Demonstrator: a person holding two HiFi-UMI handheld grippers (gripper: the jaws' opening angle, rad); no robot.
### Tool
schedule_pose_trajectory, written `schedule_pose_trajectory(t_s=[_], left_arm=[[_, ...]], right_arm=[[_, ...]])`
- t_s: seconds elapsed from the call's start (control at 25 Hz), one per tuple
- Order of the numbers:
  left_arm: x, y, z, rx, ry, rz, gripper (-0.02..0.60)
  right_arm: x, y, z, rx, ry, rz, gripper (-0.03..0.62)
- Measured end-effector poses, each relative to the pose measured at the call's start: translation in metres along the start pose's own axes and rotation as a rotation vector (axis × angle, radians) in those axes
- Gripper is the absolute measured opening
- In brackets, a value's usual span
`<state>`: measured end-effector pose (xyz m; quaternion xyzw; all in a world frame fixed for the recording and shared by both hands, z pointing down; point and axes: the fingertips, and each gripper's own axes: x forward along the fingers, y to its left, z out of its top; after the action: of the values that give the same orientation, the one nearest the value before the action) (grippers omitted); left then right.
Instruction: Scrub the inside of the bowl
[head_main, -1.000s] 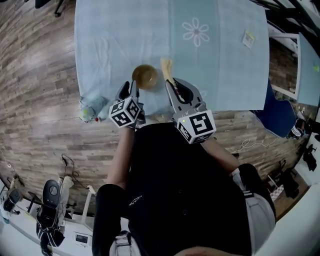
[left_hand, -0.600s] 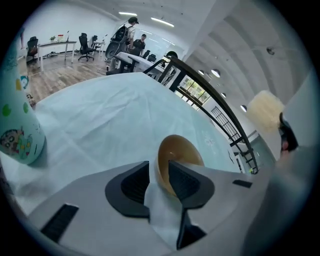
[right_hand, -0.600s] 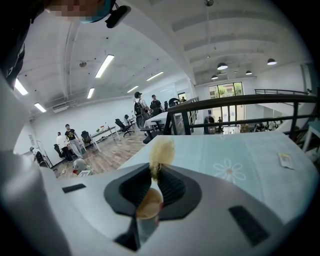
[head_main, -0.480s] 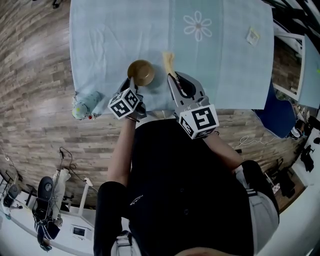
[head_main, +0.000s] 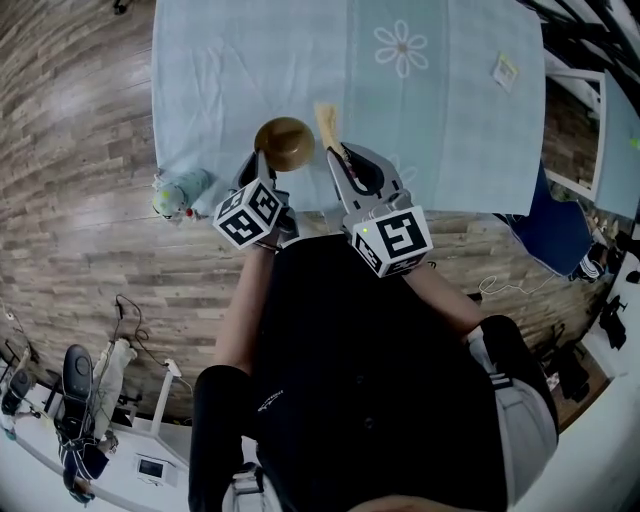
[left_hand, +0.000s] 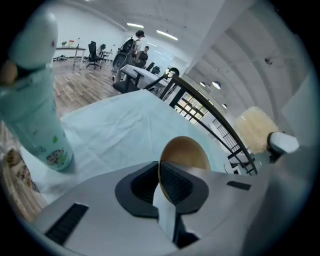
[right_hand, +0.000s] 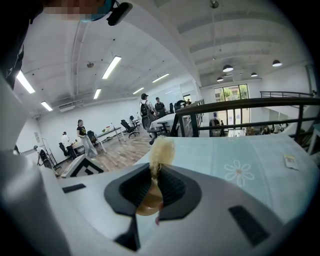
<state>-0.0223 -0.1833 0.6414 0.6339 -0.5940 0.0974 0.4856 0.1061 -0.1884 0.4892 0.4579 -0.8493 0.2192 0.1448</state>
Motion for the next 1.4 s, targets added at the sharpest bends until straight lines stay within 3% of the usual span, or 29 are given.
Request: schedule_pose_trajectory(t_s=[0.28,0.6,0.8,1.12,1.4], left_arm=[[-0.074,-0.02,0.046,0.045,-0.169,-0.047,0.025],[-0.175,-0.014,0.086,-0.018,-0.402,-0.029,0.025],[-0.215,-0.014,0.109,0.024,-0.515,-0.045,0.025],[-0.262,-0.017,0.094,0.056,-0.561,-0.106,0.025],[-0.288,-0.013,0.076,0.114,-0.557,-0.15,0.026]], right_arm=[[-0.006,0.076,0.018,-0.04,-0.079,0.143,0.043],[-0.04,0.152,0.031,0.003,-0.113,0.212,0.043],[-0.051,0.18,0.035,0.066,-0.127,0.221,0.043],[-0.076,0.197,0.028,0.147,-0.154,0.161,0.043],[-0.082,0.219,0.028,0.084,-0.185,0.165,0.043]])
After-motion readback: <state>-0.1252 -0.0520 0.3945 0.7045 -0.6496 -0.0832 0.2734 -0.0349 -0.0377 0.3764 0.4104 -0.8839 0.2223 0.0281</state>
